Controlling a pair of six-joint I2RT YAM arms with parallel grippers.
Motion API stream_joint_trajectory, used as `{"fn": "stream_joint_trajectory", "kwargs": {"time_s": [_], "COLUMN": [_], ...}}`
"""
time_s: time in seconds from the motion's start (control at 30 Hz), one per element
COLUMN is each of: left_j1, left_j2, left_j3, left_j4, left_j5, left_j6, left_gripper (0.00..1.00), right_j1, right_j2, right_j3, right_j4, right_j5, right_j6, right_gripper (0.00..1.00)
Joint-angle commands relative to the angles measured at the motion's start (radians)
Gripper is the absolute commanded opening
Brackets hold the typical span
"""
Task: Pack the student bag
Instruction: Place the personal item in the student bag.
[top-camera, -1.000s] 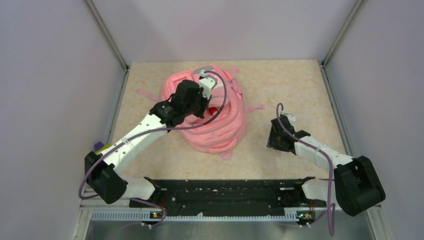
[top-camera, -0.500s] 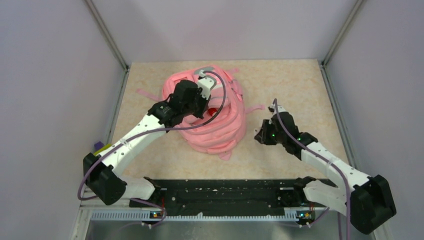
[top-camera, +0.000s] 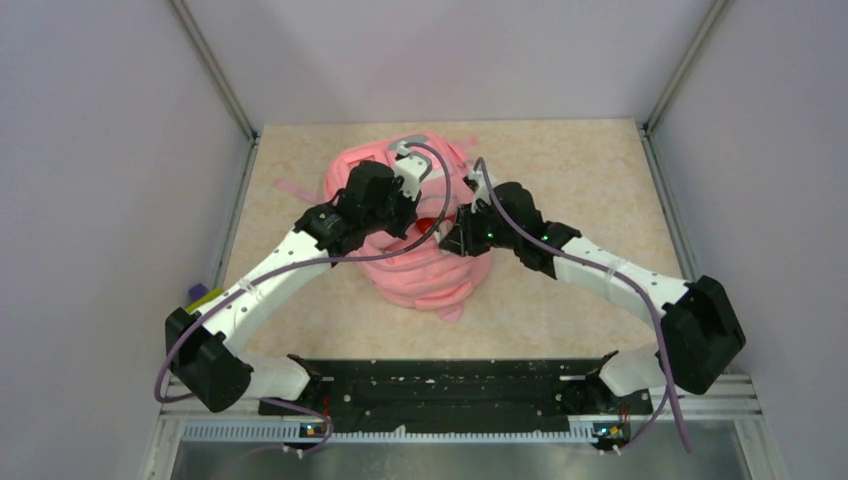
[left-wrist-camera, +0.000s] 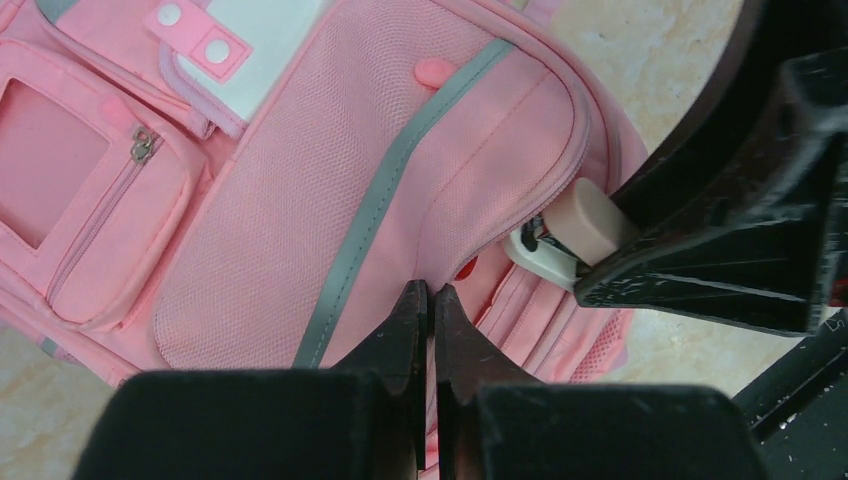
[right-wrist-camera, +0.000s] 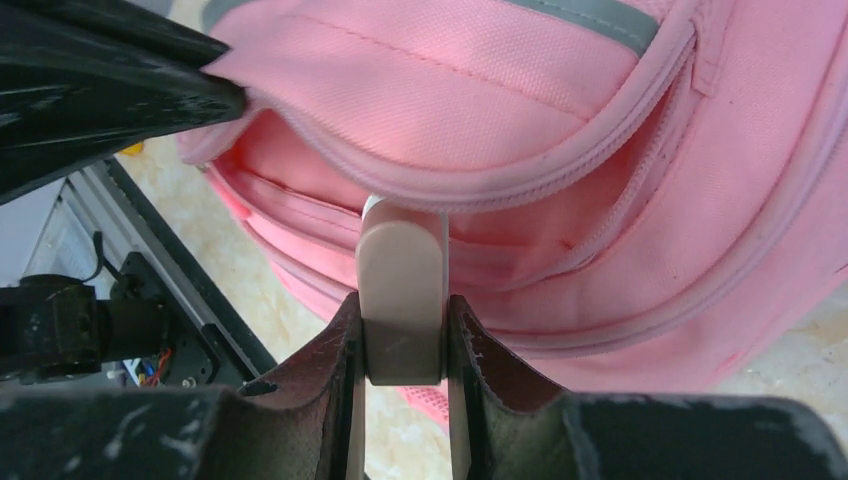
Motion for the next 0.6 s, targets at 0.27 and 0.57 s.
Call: {"fn": "stream_joint_trajectory", "kwargs": {"time_s": [0.27, 0.57], "left_j1": [-0.005, -0.005], "left_j2": [-0.067, -0.048], "left_j3": [0.011, 0.010], "left_j4": [0.059, 0.067], "left_j5": [0.072, 0.134], "left_j6": [-0.022, -0.042], "left_gripper": [0.00, 0.00], "right_j1": [0.004, 0.037], "right_j2": [0.145, 0.264], "right_j3": [0.109, 0.078], "right_j4": [0.101, 0.511], "right_j5": [0.148, 0.148], "right_j6": [0.020, -0.135], "right_gripper": [0.00, 0.00]}}
